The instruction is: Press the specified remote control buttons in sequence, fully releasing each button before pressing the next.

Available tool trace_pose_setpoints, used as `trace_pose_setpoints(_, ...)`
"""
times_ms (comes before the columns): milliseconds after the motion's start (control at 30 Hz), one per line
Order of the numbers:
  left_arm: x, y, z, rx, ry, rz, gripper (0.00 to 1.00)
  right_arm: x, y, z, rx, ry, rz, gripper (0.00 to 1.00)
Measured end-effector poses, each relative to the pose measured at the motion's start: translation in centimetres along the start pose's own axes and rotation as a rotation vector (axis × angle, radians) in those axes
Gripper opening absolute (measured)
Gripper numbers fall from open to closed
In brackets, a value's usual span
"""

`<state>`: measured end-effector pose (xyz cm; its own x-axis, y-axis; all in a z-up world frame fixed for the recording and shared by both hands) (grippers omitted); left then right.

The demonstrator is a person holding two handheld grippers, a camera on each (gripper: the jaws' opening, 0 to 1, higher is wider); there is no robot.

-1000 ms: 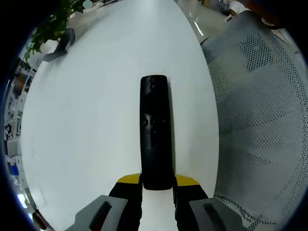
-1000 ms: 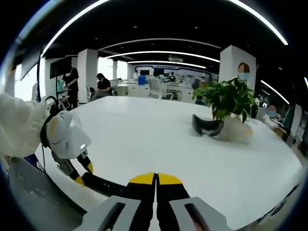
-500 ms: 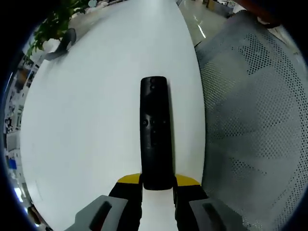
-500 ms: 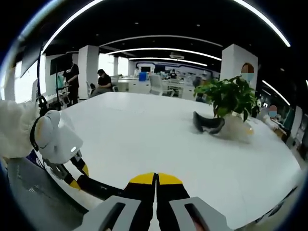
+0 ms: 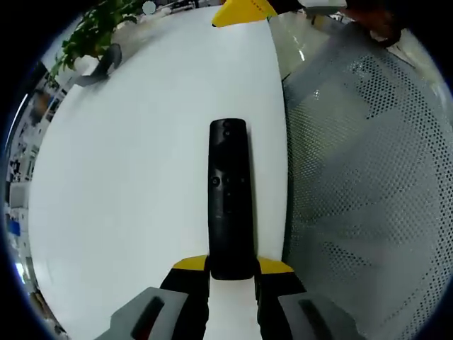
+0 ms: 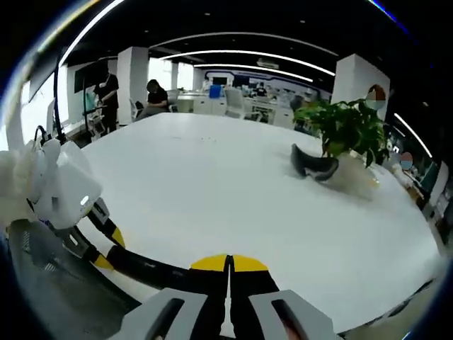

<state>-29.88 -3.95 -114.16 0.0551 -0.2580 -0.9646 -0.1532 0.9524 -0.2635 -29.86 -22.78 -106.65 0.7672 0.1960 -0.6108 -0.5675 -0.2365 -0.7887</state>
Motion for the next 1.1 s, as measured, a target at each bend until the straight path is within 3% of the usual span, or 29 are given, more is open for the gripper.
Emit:
trace_pose_setpoints(100, 0.0, 0.2, 0.1, -0.007, 0.004, -0.032, 0.23, 0.4, 0.8, 0.2, 0.021, -0.018, 0.087, 0.0)
trace_pose_setpoints(233, -0.1, 0.5, 0.1, -0.005, 0.004, -0.076, 0.23, 0.6, 0.5, 0.7, 0.021, -0.064, 0.086, 0.0)
trace_pose_setpoints(333, -0.1, 0.7, 0.1, -0.004, 0.006, -0.119, 0.24, 1.3, 1.2, 1.5, 0.053, -0.153, 0.199, 0.0)
trace_pose_setpoints(433, -0.1, 1.1, 0.2, -0.014, 0.013, -0.172, 0.24, 2.4, 1.3, 1.5, 0.018, -0.146, 0.254, 0.0)
trace_pose_setpoints(500, -0.1, 1.2, 0.1, -0.015, 0.011, -0.188, 0.24, 2.7, 1.3, 2.0, 0.072, -0.201, 0.3, 0.0)
trace_pose_setpoints(567, -0.1, 1.3, 0.2, -0.028, 0.011, -0.208, 0.24, 3.4, 1.5, 2.7, 0.192, -0.306, 0.395, 0.0)
trace_pose_setpoints(667, -0.1, 1.3, 0.1, -0.027, 0.006, -0.228, 0.24, 4.2, 2.5, 3.0, 0.291, -0.349, 0.495, 0.0)
trace_pose_setpoints(767, 0.0, 1.3, 0.1, -0.028, 0.001, -0.237, 0.24, 4.8, 3.1, 3.0, 0.347, -0.361, 0.482, 0.0)
trace_pose_setpoints(867, 0.0, 1.3, 0.1, -0.024, 0.0, -0.24, 0.24, 4.7, 2.4, 2.9, 0.336, -0.374, 0.439, 0.0)
trace_pose_setpoints(1000, 0.0, 1.2, 0.1, -0.019, 0.002, -0.232, 0.24, 5.4, 2.8, 3.1, 0.369, -0.405, 0.483, 0.0)
trace_pose_setpoints(1100, 0.0, 1.2, 0.1, -0.022, 0.001, -0.231, 0.24, 6.0, 2.6, 3.2, 0.335, -0.401, 0.492, 0.0)
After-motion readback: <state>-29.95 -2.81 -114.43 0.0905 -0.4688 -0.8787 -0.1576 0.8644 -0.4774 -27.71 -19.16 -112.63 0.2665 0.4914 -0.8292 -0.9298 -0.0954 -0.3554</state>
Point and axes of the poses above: the point that each gripper's makers call its tool centre point, and the gripper's own axes: x roughly forward along the fingers, z roughly to its left, y roughly out of its underside, the point moved 6 cm from there along -x, roughly backward along the fingers, and after that the axes turned 1 degree about -z, right-handed, at the moved point
